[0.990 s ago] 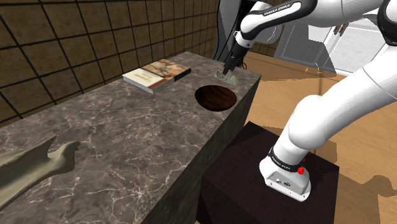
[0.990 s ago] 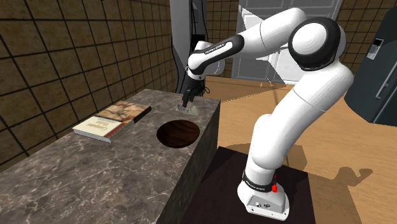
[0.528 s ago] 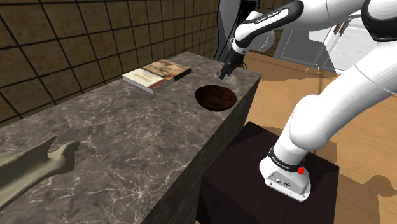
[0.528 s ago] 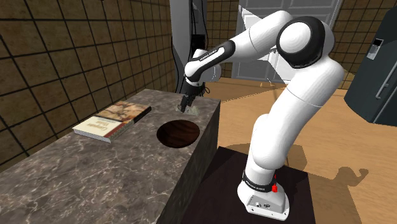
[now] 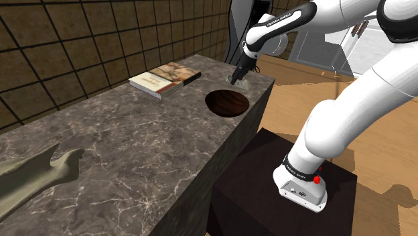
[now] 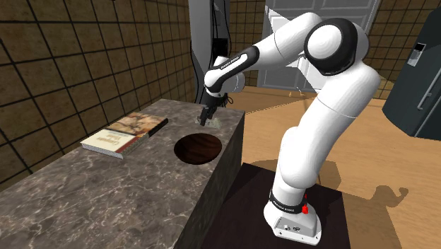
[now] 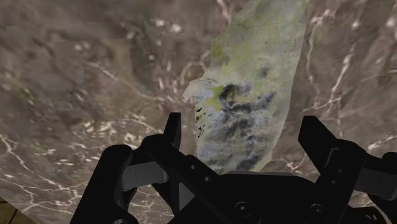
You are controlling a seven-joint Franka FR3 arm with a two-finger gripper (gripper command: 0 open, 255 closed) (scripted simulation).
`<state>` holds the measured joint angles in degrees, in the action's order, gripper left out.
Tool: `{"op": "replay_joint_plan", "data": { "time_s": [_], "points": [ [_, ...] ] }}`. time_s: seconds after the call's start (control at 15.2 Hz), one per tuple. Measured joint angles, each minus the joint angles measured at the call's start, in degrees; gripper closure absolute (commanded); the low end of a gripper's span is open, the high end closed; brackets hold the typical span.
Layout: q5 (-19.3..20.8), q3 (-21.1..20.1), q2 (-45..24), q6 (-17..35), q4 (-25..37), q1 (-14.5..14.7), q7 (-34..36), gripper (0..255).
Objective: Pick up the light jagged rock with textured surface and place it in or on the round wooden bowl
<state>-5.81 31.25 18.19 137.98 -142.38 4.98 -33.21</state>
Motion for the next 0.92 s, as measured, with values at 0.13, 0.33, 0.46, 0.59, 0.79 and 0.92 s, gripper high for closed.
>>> {"op": "replay_joint_plan", "data": {
  "time_s": [0.13, 0.33, 0.46, 0.59, 0.79, 0.92],
  "points": [
    [0.0, 0.02, 0.03, 0.03, 0.04, -0.02, -0.01, 255],
    [0.0, 0.02, 0.04, 0.06, 0.02, -0.02, -0.02, 255],
    [0.02, 0.01, 0.05, 0.08, 0.01, -0.02, 0.0, 255],
    [0.0, 0.01, 0.03, 0.08, 0.02, -0.01, 0.0, 255],
    [0.32, -0.24, 0.39, -0.88, 0.58, -0.14, 0.42, 255],
    [0.89, -0.62, 1.19, -2.22, 1.2, -0.44, 1.03, 255]
  ]
}}
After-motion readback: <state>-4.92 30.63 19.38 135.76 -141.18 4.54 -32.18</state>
